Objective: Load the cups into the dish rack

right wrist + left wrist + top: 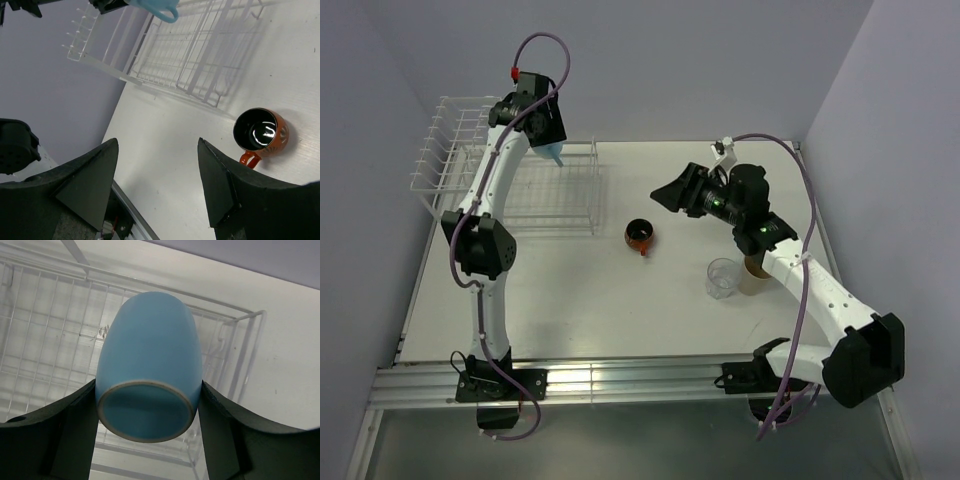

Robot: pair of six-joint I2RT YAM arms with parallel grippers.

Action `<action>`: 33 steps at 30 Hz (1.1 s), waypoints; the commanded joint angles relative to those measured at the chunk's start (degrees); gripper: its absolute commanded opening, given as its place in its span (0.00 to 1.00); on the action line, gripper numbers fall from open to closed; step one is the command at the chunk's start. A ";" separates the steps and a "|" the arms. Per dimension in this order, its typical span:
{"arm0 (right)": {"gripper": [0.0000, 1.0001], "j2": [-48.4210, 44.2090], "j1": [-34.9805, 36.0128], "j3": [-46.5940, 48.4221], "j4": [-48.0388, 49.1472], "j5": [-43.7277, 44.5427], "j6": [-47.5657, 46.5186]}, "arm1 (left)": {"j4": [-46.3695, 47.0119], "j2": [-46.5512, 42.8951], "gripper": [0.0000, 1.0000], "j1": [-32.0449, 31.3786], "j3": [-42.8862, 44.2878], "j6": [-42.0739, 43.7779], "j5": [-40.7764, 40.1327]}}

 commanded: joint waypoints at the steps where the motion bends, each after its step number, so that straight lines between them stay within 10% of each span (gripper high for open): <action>1: 0.72 0.92 1.23 3.23 -0.03 0.57 -1.39 | 1.80 0.89 0.00 0.71 2.72 1.84 -3.50; 33: 0.71 6.63 6.15 4.46 -0.64 2.15 -2.09 | 0.04 7.83 0.09 4.58 2.19 3.08 -4.03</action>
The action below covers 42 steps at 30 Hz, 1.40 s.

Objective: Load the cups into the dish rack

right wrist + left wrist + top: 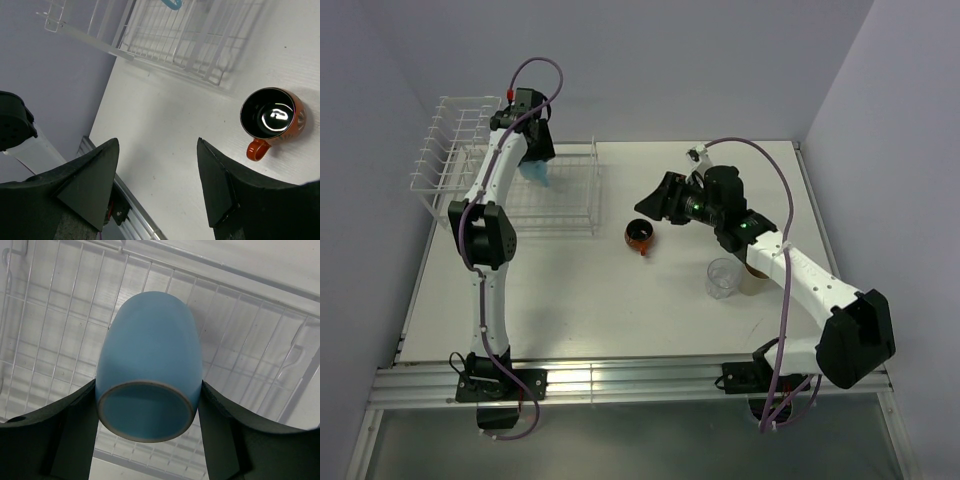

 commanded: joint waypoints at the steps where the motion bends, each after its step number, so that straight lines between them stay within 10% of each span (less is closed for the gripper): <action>1: 0.71 0.38 0.71 3.02 1.04 0.64 -1.00 | 2.19 -0.49 0.10 0.32 2.76 1.50 -1.16; 13: 0.71 1.44 1.24 3.55 0.95 0.82 -1.26 | 2.71 -0.05 0.26 0.41 1.27 0.98 -1.25; 25: 0.72 2.05 1.76 3.81 0.95 0.91 -1.61 | 4.73 -1.19 0.73 0.23 -1.80 0.54 -2.13; 42: 0.75 2.23 2.55 3.81 0.95 1.17 -2.14 | 10.27 -6.29 0.81 -1.53 -8.66 1.06 -4.50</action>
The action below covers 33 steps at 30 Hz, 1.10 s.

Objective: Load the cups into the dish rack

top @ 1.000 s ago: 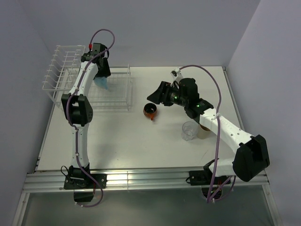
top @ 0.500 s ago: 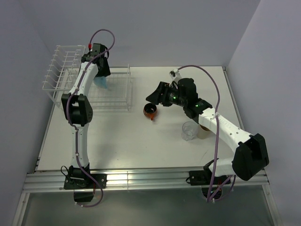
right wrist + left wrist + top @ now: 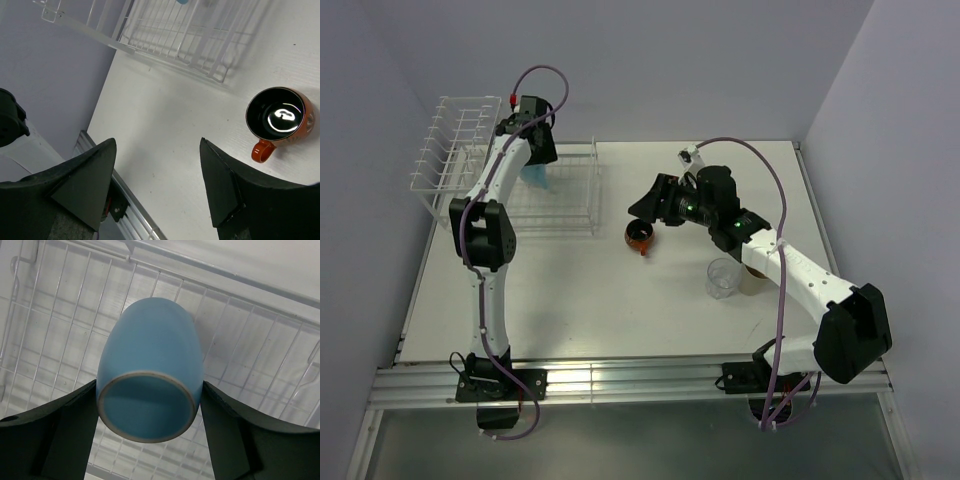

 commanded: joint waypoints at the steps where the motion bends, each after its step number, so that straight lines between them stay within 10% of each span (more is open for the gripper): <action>1: 0.75 0.39 0.74 2.67 1.17 0.97 -1.24 | 2.62 -5.17 0.82 -1.11 -1.25 0.43 -0.94; 33: 0.77 -0.13 1.62 3.29 -1.02 2.46 -2.83 | 9.04 -14.14 0.81 -6.82 -9.95 -0.54 -2.35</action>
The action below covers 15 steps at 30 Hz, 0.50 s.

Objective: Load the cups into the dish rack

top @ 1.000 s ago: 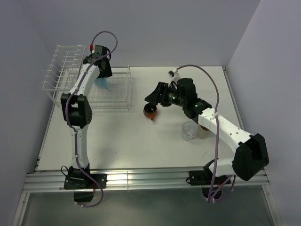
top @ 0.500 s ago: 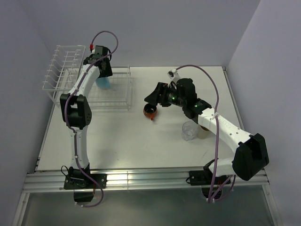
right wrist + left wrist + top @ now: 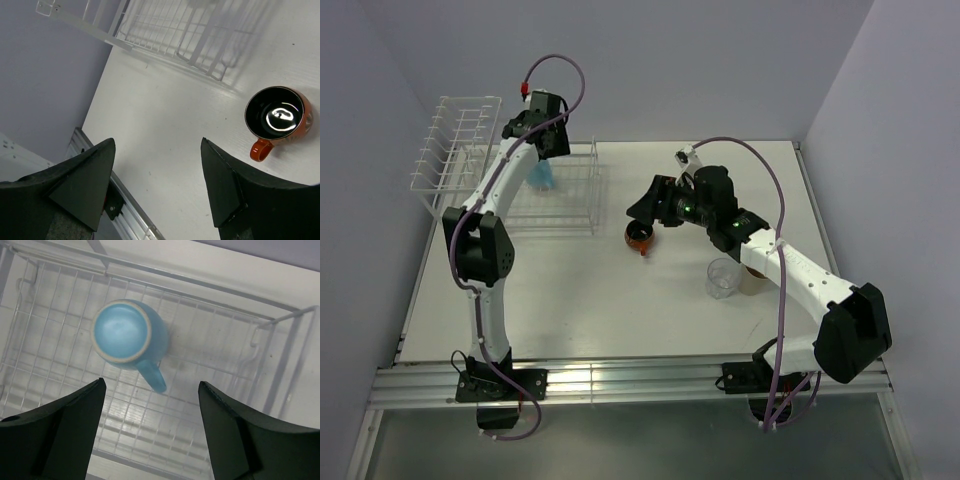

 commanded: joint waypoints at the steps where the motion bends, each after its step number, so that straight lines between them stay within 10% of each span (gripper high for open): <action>1: 0.77 -0.64 0.53 2.44 0.05 1.83 -1.25 | 3.49 -3.71 0.80 -1.84 -1.06 -0.41 1.04; 15: 0.76 -2.31 0.53 1.21 -0.83 4.03 -1.87 | 6.92 3.13 0.52 -2.46 -0.54 -0.41 8.77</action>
